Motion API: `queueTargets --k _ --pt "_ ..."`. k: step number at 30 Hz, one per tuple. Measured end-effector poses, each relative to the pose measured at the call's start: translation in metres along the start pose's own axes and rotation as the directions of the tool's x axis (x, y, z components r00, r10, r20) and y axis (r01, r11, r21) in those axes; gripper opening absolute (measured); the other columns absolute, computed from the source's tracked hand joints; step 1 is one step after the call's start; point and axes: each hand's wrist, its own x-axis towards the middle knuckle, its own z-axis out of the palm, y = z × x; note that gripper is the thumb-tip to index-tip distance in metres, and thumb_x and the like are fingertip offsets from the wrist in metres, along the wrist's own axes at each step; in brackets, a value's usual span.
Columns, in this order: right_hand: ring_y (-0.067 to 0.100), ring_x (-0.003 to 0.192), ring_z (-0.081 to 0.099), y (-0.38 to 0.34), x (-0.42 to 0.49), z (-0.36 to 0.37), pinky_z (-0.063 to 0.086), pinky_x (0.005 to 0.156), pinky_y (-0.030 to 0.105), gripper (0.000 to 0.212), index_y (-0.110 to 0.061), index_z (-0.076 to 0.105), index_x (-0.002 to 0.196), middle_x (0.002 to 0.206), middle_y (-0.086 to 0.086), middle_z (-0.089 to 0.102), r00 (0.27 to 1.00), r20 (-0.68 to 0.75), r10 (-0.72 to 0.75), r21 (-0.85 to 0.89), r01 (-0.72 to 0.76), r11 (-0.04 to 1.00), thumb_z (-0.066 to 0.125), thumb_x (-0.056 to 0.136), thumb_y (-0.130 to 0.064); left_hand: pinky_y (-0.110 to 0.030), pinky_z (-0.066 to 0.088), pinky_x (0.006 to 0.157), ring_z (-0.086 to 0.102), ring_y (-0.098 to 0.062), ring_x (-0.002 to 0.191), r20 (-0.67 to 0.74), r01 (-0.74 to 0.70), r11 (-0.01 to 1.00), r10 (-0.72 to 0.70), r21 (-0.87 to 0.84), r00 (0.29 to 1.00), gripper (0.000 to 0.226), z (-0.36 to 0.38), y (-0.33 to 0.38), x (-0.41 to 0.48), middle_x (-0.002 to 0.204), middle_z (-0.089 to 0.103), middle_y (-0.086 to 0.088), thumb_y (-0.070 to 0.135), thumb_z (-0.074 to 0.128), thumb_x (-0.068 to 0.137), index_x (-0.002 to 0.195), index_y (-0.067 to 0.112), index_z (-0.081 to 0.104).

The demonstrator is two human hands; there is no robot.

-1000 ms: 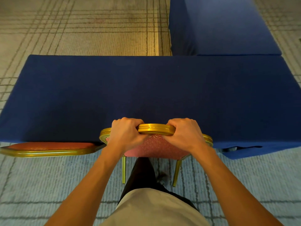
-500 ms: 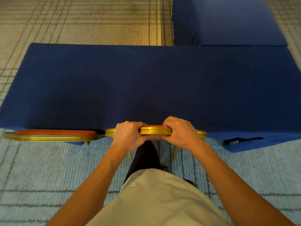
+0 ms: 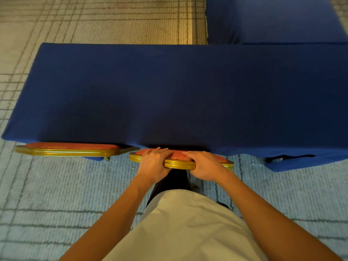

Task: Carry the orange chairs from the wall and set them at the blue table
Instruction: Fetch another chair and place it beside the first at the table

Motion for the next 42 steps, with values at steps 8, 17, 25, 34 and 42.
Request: queueTargets --k 8,17,25,34,42 --pt "0.025 0.092 0.068 0.003 0.001 -0.03 0.042 0.067 0.027 0.061 -0.037 0.06 0.136 0.103 -0.003 0.073 0.997 0.043 0.057 0.011 -0.058 0.998 0.063 0.081 -0.011 -0.041 0.049 0.093 0.068 -0.024 0.111 -0.089 -0.025 0.999 0.027 0.023 0.996 0.051 -0.006 0.018 0.015 0.12 0.074 0.006 0.036 0.06 0.078 0.127 0.028 0.07" --pt "0.022 0.089 0.068 0.01 0.006 -0.031 0.052 0.068 0.033 0.059 -0.037 0.06 0.134 0.105 -0.004 0.073 0.994 0.067 0.084 0.011 -0.085 0.996 0.063 0.081 -0.012 -0.034 0.053 0.08 0.071 -0.016 0.099 -0.147 -0.067 0.998 0.067 0.008 0.987 0.04 -0.007 0.014 0.023 0.111 0.075 0.012 0.046 0.067 0.084 0.122 0.034 0.071" --pt "0.02 0.079 0.065 0.014 0.01 -0.026 0.057 0.065 0.04 0.049 -0.037 0.061 0.121 0.093 -0.006 0.07 0.995 0.047 0.091 -0.046 -0.089 0.995 0.061 0.075 -0.019 -0.033 0.053 0.08 0.069 -0.013 0.104 -0.057 -0.045 0.999 0.044 -0.01 0.997 0.043 -0.013 0.016 0.024 0.114 0.073 0.016 0.043 0.063 0.082 0.125 0.042 0.064" --pt "0.023 0.091 0.063 0.006 0.004 -0.028 0.043 0.06 0.031 0.037 -0.034 0.061 0.104 0.113 -0.009 0.068 0.995 0.049 0.092 -0.007 -0.091 0.996 0.062 0.074 -0.012 -0.033 0.05 0.084 0.066 -0.013 0.11 0.018 0.015 0.999 -0.015 -0.033 1.0 0.046 -0.018 0.019 0.022 0.119 0.071 0.018 0.042 0.064 0.084 0.13 0.047 0.059" --pt "0.013 0.091 0.062 -0.021 -0.017 -0.037 0.055 0.079 0.037 0.036 -0.037 0.057 0.116 0.106 -0.009 0.062 0.998 0.026 0.06 0.178 -0.063 0.982 0.068 0.083 -0.027 -0.033 0.047 0.077 0.067 -0.014 0.103 0.007 -0.008 0.999 0.009 -0.048 1.0 0.038 -0.038 0.018 -0.001 0.11 0.073 0.014 0.05 0.067 0.088 0.126 0.044 0.065"
